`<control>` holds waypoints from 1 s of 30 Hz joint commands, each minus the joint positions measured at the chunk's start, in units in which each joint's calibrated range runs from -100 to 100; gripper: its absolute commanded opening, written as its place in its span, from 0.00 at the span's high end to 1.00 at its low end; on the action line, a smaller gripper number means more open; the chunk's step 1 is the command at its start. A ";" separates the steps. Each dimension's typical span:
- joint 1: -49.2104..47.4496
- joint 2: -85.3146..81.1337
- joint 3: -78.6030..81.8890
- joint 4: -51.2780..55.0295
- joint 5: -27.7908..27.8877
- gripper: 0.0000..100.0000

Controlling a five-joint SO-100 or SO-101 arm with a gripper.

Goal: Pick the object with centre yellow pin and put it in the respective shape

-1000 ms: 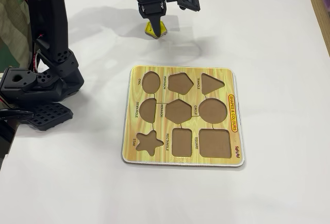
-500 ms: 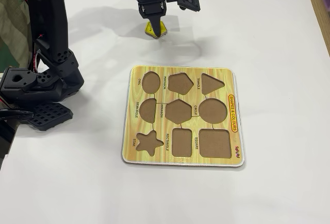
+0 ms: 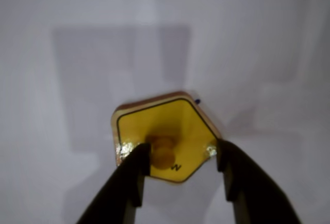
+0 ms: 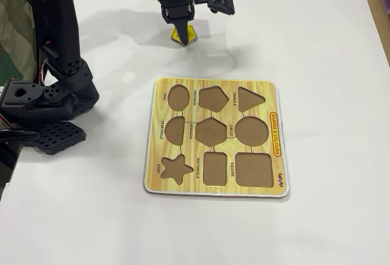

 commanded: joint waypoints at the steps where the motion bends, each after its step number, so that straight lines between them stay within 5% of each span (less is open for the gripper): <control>1: -0.26 -2.06 0.18 0.27 0.33 0.85; 30: 0.04 -2.56 2.16 0.27 0.33 0.94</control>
